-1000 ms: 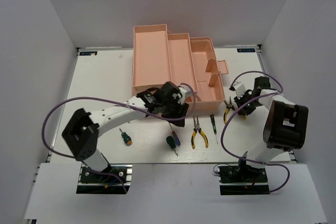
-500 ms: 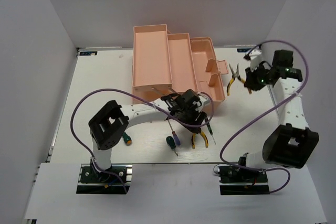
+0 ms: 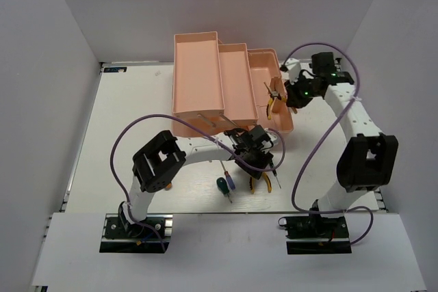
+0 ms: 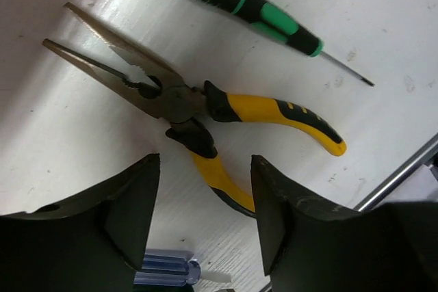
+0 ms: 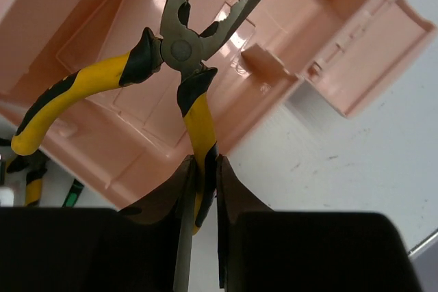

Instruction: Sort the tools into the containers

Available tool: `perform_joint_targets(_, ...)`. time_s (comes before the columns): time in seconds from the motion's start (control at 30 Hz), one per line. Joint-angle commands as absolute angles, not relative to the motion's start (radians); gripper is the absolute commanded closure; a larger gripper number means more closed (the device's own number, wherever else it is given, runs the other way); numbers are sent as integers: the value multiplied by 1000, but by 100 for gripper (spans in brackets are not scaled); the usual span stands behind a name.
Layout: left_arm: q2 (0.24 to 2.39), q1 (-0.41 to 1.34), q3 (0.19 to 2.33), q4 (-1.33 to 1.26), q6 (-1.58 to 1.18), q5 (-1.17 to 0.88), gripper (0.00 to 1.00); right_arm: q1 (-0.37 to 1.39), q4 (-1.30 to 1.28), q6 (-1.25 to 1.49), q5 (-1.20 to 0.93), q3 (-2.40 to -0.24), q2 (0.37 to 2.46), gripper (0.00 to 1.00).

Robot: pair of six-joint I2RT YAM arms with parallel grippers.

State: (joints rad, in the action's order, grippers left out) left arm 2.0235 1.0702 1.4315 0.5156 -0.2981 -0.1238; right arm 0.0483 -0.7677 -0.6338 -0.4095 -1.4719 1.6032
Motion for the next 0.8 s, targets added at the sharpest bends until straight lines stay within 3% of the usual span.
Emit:
perform_joint_targets(0.0, 2025, 1081, 1463, 549, -321, -61, 35, 124, -677, -568, -295, -1554, 1655, 100)
perform_joint_targets(0.1, 2037, 1091, 1454, 549, -340, -61, 39, 144, -666, -554, -278, -1568, 1686, 100)
perform_joint_targets(0.17, 2049, 1101, 1454, 540, -341, -70, 46, 155, -685, -549, -294, -1581, 1698, 86)
perform_joint_targets(0.2, 2071, 1101, 1454, 540, -341, -71, 50, 156, -699, -546, -305, -1588, 1710, 68)
perform_joint_targets(0.23, 2071, 1101, 1454, 540, -341, -71, 51, 161, -706, -542, -308, -1591, 1709, 68)
perform_joint_targets(0.27, 2085, 1101, 1463, 540, -341, -81, 52, 161, -715, -534, -319, -1592, 1709, 55)
perform_joint_targets(0.33, 2097, 1111, 1473, 549, -341, -81, 57, 156, -712, -523, -331, -1586, 1694, 45)
perform_joint_targets(0.57, 2129, 1120, 1511, 589, -322, -81, 75, 138, -695, -463, -342, -1516, 1597, 41)
perform_joint_targets(0.67, 2129, 1120, 1511, 612, -322, -61, 93, 109, -680, -439, -338, -1461, 1543, 39)
perform_joint_targets(0.77, 2112, 1129, 1511, 621, -313, -52, 100, 77, -686, -411, -328, -1434, 1520, 39)
